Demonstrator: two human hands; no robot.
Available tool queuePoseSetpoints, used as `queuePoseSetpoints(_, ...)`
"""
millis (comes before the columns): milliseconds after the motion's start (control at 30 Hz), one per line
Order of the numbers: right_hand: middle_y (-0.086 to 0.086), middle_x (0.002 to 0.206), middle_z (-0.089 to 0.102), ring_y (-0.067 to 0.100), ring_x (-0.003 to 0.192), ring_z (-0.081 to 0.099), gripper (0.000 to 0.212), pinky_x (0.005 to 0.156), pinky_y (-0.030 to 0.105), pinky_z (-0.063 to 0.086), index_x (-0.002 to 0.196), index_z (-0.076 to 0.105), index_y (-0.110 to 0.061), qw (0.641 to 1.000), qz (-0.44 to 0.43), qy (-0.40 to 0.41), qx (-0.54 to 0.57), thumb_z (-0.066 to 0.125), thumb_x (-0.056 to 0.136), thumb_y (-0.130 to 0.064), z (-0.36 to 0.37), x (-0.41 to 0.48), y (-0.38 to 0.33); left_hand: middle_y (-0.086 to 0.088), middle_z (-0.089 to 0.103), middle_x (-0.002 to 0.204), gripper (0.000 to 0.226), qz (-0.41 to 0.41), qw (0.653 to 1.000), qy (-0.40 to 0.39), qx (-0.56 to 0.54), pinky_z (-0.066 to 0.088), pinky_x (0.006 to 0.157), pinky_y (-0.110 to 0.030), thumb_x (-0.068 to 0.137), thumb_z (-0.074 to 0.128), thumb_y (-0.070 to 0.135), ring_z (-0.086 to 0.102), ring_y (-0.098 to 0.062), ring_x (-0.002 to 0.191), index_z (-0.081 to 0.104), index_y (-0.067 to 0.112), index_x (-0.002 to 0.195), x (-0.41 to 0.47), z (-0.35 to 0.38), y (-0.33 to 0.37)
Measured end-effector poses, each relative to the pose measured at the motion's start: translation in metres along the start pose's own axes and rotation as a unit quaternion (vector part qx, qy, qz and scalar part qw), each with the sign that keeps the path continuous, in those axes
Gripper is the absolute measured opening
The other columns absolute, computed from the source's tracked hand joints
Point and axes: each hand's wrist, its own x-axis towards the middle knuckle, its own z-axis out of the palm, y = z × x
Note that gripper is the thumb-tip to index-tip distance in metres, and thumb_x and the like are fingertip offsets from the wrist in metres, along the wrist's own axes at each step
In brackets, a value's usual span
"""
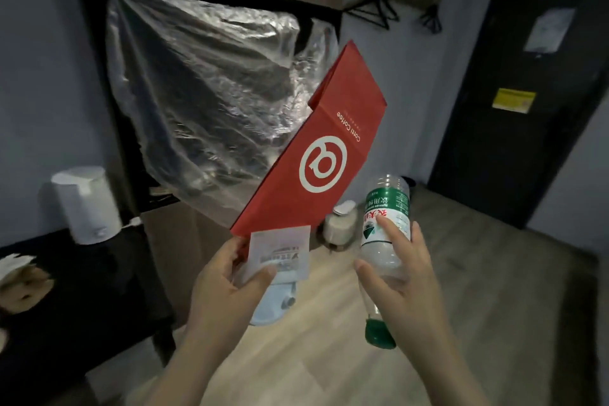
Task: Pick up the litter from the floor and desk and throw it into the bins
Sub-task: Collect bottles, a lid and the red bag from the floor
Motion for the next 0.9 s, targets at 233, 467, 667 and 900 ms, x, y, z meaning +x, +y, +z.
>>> queuePoseSetpoints(233,-0.012,0.153,0.018,-0.030,0.084,0.049,0.063,0.063,0.000,0.043,0.136,0.043,-0.044,0.997,0.046,0.058,-0.037,0.068,0.085,-0.015,-0.026,0.062,0.052,0.009,0.073,0.096,0.033,-0.013,0.997,-0.069,-0.040,0.057,0.074,-0.033,0.069,0.072,0.021,0.071,-0.011,0.086,0.065,0.029,0.100,0.078,0.078,-0.027)
queuePoseSetpoints(467,-0.017,0.154,0.015,-0.033,0.097,0.041,0.066,0.066,0.001,0.045,0.134,0.037,-0.054,0.991,0.039,0.105,-0.069,0.069,0.085,-0.022,-0.021,0.157,0.089,0.008,0.073,0.096,0.032,0.013,0.989,-0.136,-0.062,0.057,0.072,-0.033,0.067,0.068,0.023,0.070,-0.010,0.084,0.065,0.030,0.097,0.192,0.133,-0.045)
queuePoseSetpoints(667,-0.024,0.141,0.016,-0.035,0.092,0.041,0.064,0.065,-0.002,0.042,0.128,0.039,-0.054,0.984,0.047,0.156,-0.075,0.069,0.085,-0.016,-0.025,0.232,0.127,0.007,0.073,0.095,0.028,0.016,0.980,-0.185,-0.074,0.056,0.077,-0.037,0.067,0.069,0.022,0.070,-0.011,0.087,0.065,0.025,0.095,0.286,0.191,-0.061)
queuePoseSetpoints(900,-0.034,0.131,0.019,-0.039,0.097,0.033,0.064,0.067,-0.005,0.040,0.121,0.037,-0.061,0.973,0.087,0.196,-0.085,0.069,0.085,-0.020,-0.066,0.306,0.198,0.013,0.073,0.096,0.029,0.008,0.972,-0.231,-0.049,0.053,0.071,-0.022,0.077,0.075,0.011,0.069,-0.006,0.089,0.066,0.026,0.101,0.356,0.286,-0.091)
